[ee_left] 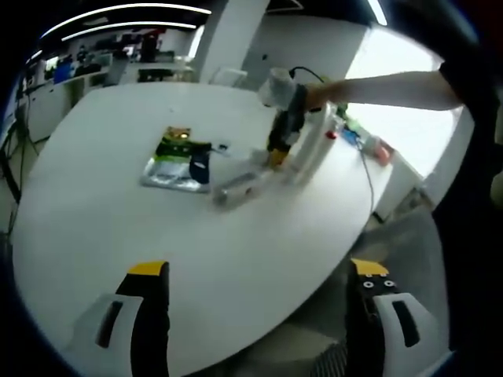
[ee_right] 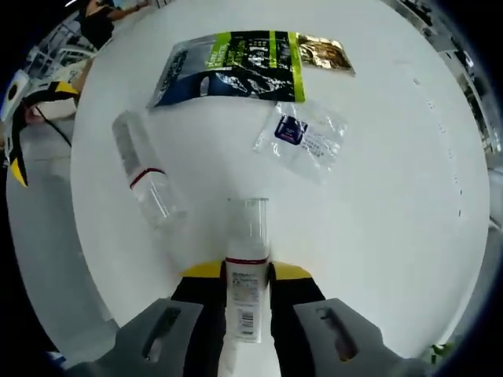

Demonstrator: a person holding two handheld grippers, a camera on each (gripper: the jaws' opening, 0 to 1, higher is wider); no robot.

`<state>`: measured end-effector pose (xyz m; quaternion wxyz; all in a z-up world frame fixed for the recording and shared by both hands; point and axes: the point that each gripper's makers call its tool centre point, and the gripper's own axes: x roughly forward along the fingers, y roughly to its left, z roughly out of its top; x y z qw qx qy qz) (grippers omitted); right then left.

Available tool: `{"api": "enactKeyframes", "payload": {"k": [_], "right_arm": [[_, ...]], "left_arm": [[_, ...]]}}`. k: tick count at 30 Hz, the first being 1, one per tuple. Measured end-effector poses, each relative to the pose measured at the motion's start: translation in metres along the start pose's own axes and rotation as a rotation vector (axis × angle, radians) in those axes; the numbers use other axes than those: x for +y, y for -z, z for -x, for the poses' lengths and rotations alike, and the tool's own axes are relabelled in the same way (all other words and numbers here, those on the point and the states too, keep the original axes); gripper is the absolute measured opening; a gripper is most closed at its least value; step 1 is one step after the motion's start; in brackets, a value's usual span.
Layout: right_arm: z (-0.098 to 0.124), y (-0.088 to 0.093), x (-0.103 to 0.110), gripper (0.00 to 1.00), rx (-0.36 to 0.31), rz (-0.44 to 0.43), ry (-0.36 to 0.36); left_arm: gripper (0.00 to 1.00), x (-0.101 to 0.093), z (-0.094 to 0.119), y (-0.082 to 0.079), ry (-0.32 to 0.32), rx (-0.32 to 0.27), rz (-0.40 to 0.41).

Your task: Arrange the skincare products in the storage area until every visible bottle or jar stands upright without overlapping.

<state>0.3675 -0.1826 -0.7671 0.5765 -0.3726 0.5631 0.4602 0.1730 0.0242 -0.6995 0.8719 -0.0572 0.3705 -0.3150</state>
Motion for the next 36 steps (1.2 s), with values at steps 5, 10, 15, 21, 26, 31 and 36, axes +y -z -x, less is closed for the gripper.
{"api": "enactKeyframes", "payload": {"k": [5,10,15,21,26,31,36], "right_arm": [[0.006,-0.007,-0.006,0.19,-0.042,0.019,0.003],[0.024,-0.010,-0.013,0.19,-0.065,0.017,0.033],[0.035,-0.008,-0.016,0.19,-0.092,0.001,0.059],[0.047,-0.005,-0.023,0.19,-0.131,-0.024,0.101],[0.076,-0.005,-0.036,0.19,-0.210,-0.049,0.196],[0.099,0.003,-0.036,0.19,-0.263,-0.064,0.258],[0.120,0.010,-0.042,0.19,-0.349,-0.122,0.324]], "left_arm": [[0.89,0.001,0.000,0.001,0.000,0.003,-0.005],[0.89,0.001,-0.001,0.002,0.003,0.004,-0.013],[0.89,0.001,-0.001,0.000,0.003,-0.002,-0.013],[0.88,-0.001,-0.001,0.000,0.006,-0.003,-0.025],[0.88,-0.003,-0.001,0.000,0.010,-0.002,-0.037],[0.88,-0.006,0.000,-0.001,0.014,-0.003,-0.049],[0.88,-0.009,0.000,-0.003,0.026,-0.006,-0.067]]}}
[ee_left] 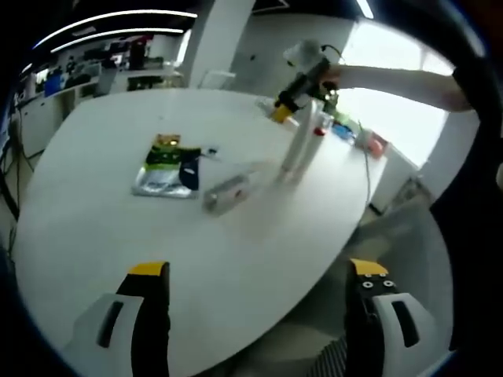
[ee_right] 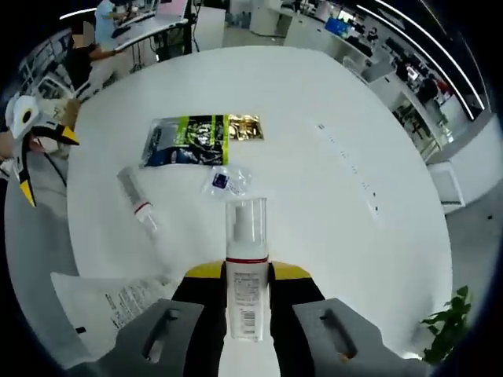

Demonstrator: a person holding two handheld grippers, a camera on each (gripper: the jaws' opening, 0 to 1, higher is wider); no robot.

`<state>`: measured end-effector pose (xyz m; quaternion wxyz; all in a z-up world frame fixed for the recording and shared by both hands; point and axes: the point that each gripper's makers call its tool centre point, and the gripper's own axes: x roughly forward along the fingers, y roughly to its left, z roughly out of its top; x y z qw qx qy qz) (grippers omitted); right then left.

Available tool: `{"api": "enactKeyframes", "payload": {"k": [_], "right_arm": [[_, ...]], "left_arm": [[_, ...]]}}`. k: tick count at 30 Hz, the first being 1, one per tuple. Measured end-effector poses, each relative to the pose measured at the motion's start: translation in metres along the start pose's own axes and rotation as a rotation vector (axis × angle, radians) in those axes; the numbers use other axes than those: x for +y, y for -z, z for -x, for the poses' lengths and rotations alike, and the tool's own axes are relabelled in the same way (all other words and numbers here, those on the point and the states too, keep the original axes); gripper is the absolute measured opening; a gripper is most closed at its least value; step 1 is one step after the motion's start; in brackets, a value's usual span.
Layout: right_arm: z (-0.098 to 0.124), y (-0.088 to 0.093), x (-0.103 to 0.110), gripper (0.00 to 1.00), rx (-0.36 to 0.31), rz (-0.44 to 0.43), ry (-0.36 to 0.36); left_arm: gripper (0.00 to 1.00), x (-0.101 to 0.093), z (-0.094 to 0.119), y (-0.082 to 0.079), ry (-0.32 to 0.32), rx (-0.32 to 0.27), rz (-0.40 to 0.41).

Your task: Arrange the skincare products in the storage area until every visible bottle or jar stands upright without overlapping.

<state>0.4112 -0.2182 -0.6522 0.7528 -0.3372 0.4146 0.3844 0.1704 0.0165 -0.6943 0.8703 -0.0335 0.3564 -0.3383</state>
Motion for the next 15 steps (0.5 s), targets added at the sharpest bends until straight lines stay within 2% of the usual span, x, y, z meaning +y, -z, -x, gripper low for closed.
{"api": "enactKeyframes", "payload": {"k": [3,8,15], "right_arm": [[0.014,0.004,-0.003,0.19,-0.053,-0.045,0.035],[0.031,0.017,-0.007,0.19,-0.088,-0.087,0.084],[0.059,0.034,-0.014,0.19,-0.176,-0.183,0.128]], "left_arm": [[0.88,-0.003,0.001,-0.003,0.002,0.000,-0.014],[0.89,-0.005,0.006,-0.005,0.007,0.004,-0.044],[0.88,-0.011,0.013,-0.012,0.016,-0.012,-0.054]]}}
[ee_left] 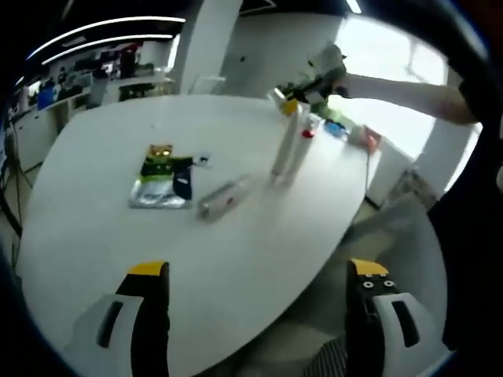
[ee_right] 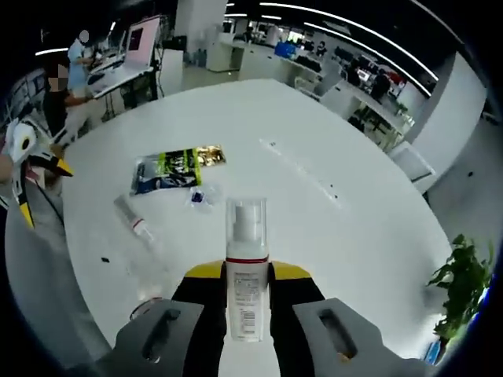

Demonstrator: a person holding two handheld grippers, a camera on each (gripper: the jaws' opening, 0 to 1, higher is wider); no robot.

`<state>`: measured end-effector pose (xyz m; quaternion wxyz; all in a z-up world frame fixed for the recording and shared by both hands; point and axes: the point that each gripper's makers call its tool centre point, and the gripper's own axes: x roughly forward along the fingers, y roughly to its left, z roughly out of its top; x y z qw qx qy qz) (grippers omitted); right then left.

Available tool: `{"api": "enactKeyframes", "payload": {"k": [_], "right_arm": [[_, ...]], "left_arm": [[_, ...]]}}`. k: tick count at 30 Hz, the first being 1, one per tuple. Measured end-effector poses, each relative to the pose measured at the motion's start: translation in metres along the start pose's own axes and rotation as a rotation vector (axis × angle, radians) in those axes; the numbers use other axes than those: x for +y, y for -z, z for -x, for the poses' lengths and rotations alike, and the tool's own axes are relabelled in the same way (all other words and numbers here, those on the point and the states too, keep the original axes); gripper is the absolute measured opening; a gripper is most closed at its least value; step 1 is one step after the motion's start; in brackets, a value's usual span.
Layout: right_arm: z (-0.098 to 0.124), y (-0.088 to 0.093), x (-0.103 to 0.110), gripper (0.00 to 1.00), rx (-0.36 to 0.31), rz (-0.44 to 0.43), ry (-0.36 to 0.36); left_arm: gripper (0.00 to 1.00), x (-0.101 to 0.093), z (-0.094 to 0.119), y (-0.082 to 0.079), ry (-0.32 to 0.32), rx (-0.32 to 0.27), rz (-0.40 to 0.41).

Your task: Arrange the skincare products in the storage area until every visible bottle or jar stands upright without overlapping.

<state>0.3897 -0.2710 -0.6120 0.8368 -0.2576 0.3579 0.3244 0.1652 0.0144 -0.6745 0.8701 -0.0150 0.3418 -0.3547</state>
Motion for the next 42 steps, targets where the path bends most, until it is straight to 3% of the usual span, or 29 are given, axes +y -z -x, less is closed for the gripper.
{"api": "enactKeyframes", "payload": {"k": [14,22,27,34,42], "right_arm": [[0.055,0.056,-0.010,0.19,-0.089,-0.177,0.080],[0.081,0.093,-0.003,0.19,-0.128,-0.250,0.102],[0.088,0.106,0.018,0.19,-0.161,-0.265,0.084],[0.094,0.106,0.055,0.19,-0.259,-0.280,-0.001],[0.093,0.087,0.094,0.19,-0.370,-0.290,-0.117]], "left_arm": [[0.88,-0.029,0.004,-0.020,0.068,-0.028,-0.036],[0.88,-0.035,0.000,-0.029,0.100,-0.017,-0.077],[0.87,-0.041,0.001,-0.037,0.113,-0.024,-0.092],[0.87,-0.050,0.003,-0.040,0.138,-0.033,-0.094],[0.86,-0.061,0.006,-0.050,0.157,-0.048,-0.104]]}}
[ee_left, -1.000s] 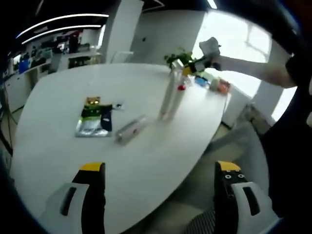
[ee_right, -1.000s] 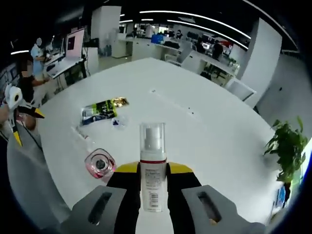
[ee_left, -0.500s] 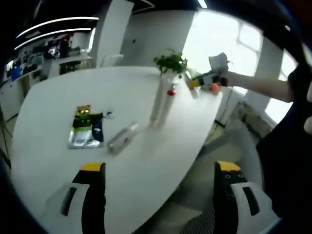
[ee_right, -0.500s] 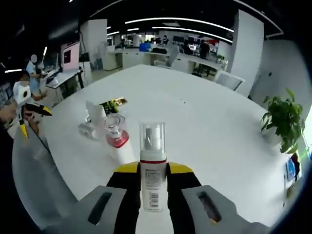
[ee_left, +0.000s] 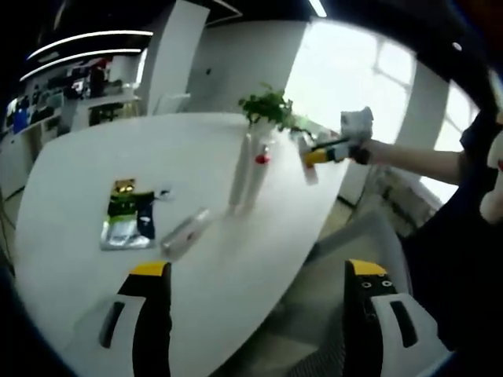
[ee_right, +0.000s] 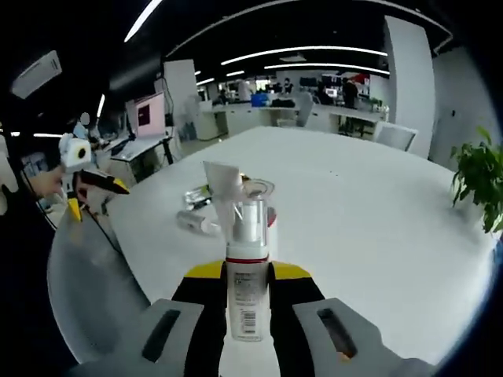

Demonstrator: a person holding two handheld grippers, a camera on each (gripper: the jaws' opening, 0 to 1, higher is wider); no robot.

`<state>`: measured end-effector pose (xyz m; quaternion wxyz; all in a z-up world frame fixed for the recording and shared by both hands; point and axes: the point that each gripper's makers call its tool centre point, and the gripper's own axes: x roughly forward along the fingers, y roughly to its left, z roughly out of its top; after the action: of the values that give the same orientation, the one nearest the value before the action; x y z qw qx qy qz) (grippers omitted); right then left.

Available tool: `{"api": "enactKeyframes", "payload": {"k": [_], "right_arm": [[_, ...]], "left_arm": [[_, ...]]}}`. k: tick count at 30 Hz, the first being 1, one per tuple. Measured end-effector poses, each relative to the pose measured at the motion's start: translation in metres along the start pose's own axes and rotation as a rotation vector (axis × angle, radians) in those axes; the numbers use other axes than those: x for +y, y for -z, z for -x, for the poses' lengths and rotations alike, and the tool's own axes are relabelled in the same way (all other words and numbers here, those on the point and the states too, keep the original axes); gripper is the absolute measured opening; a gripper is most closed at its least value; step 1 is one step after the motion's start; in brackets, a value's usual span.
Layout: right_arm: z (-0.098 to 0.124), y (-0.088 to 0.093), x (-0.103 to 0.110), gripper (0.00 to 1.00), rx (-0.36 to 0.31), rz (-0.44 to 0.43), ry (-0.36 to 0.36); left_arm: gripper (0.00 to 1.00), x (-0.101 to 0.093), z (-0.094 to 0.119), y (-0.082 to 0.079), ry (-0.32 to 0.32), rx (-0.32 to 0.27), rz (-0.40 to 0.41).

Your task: Arrange the skincare products in the storage area until every visible bottle or jar stands upright without overlapping.

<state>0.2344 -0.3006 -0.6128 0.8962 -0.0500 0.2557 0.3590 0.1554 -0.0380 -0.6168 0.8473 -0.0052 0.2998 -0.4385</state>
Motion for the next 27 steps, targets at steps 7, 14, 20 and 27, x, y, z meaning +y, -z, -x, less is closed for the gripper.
{"api": "enactKeyframes", "payload": {"k": [7,14,20,27], "right_arm": [[-0.013,-0.018,0.049,0.19,-0.100,-0.024,-0.191],[-0.022,-0.038,0.103,0.19,-0.162,-0.012,-0.386],[-0.026,-0.048,0.137,0.19,-0.190,-0.006,-0.524],[-0.025,-0.061,0.168,0.19,-0.239,-0.002,-0.662]], "left_arm": [[0.86,-0.006,-0.001,-0.006,0.012,-0.021,0.001],[0.86,-0.017,-0.003,-0.018,0.057,-0.050,0.002],[0.85,-0.027,0.000,-0.035,0.106,-0.102,0.015],[0.80,-0.046,0.006,-0.063,0.192,-0.191,0.023]]}}
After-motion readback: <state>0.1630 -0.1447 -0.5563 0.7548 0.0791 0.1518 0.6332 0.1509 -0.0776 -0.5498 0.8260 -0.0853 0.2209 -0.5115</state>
